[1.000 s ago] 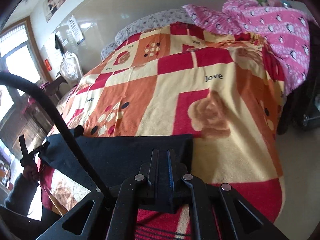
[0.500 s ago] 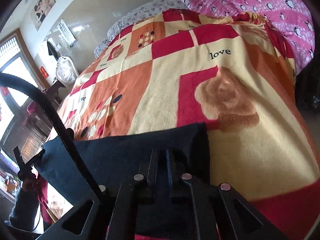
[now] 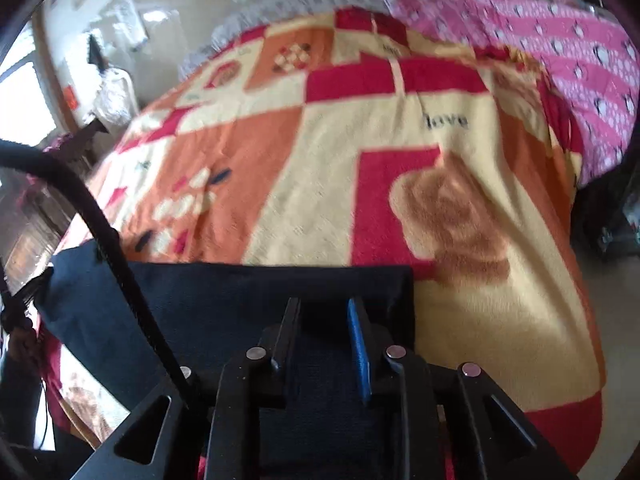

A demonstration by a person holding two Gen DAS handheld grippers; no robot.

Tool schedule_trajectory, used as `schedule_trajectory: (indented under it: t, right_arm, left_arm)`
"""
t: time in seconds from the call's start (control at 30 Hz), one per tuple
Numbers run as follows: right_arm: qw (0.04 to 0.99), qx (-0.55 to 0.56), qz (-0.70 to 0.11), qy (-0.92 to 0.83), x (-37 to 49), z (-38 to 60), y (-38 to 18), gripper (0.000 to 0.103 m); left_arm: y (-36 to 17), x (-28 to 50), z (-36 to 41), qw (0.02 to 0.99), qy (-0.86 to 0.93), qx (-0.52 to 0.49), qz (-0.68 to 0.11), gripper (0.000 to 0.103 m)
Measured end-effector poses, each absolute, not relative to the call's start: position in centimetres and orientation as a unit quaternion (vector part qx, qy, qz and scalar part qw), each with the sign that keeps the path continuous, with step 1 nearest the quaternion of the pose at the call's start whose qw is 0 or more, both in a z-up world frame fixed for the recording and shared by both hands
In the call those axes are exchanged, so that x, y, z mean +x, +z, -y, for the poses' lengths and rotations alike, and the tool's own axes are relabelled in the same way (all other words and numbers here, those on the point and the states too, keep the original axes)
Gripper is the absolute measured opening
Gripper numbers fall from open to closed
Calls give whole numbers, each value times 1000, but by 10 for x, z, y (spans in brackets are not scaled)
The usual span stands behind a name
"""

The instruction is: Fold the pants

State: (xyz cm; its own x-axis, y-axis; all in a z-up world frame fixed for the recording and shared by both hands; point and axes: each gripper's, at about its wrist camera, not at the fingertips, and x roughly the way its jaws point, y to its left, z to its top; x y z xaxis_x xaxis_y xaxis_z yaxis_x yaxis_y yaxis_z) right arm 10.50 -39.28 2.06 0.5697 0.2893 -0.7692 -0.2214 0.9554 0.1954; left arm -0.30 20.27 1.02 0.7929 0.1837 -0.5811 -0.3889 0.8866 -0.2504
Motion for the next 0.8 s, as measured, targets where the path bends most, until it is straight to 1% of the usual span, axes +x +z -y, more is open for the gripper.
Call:
schedule_trajectory:
  t: [0.03, 0.1, 0.2, 0.27, 0.4, 0.47, 0.5, 0.57, 0.6, 0.67, 0.7, 0.8]
  right_arm:
    - [888, 58, -436, 132, 106, 394, 26, 20]
    - [892, 51, -435, 114, 107, 380, 38, 20]
    - [890, 39, -400, 214, 96, 327, 54, 21]
    - [875, 14, -389, 287, 85, 276, 56, 21]
    - [819, -6, -401, 410, 79, 188, 38, 21]
    - [805, -36, -422, 415, 90, 158, 18, 22]
    - [805, -54, -442, 391, 100, 150, 6, 17]
    - [812, -7, -438, 385, 116, 154, -1, 14]
    - [807, 4, -452, 380, 121, 154, -2, 13]
    - [816, -27, -448, 364, 116, 146, 6, 14]
    - [823, -45, -442, 353, 110, 143, 11, 16]
    - [833, -53, -406, 373, 93, 133, 35, 18]
  left_arm:
    - [18, -9, -200, 932, 154, -181, -272, 3]
    - [33, -21, -189, 943, 136, -174, -250, 3]
    - [54, -34, -156, 960, 85, -145, -223, 3]
    - [57, -38, -131, 965, 36, -135, -222, 3]
    - [26, -31, -105, 952, 11, -135, -274, 3]
    - [1, -25, -111, 939, 34, -143, -310, 3]
    - [-4, -29, -118, 945, 16, -159, -286, 3]
    - [-9, -31, -132, 942, 2, -186, -279, 2]
    - [-8, -31, -135, 941, 4, -190, -279, 2]
    - [-5, -33, -135, 943, 20, -185, -276, 2]
    - [-4, -34, -136, 943, 25, -187, -275, 2]
    - [0, -43, -144, 943, 38, -201, -262, 2]
